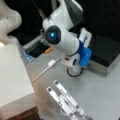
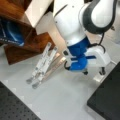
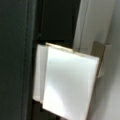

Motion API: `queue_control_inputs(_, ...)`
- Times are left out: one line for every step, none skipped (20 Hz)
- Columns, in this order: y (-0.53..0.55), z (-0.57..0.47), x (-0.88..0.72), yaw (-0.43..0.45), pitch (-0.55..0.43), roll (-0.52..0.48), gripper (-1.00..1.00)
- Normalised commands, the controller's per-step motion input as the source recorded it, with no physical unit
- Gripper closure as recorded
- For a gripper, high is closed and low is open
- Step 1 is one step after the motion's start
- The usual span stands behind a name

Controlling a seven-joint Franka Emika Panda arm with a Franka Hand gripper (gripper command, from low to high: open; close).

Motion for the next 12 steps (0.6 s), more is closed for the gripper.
queue_control_inputs(0.01,-0.25,-0.06,-0.038,-0.068,0.314,-1.0)
queue_control_inputs(0.01,-0.23,-0.06,-0.04,-0.062,0.296,-1.0)
queue_control_inputs(0.01,-0.21,-0.06,-0.038,-0.075,0.294,-1.0)
queue_control_inputs(0.01,-0.2,-0.06,-0.043,-0.076,0.287,-1.0)
queue_control_inputs(0.02,-0.18,-0.06,-0.05,-0.068,0.287,-1.0)
queue_control_inputs(0.01,-0.17,-0.06,-0.053,-0.06,0.272,-1.0)
queue_control_inputs(0.01,-0.15,-0.07,-0.054,-0.045,0.29,-1.0)
queue_control_inputs(0.02,-0.12,-0.09,-0.056,-0.023,0.317,-1.0)
queue_control_inputs(0.03,-0.1,-0.11,-0.067,0.004,0.379,-1.0)
queue_control_inputs(0.03,-0.08,-0.11,-0.071,0.01,0.38,-1.0)
queue_control_inputs(0.03,-0.07,-0.11,-0.086,0.023,0.407,-1.0)
queue_control_inputs(0.03,-0.07,-0.1,-0.095,0.028,0.399,-1.0)
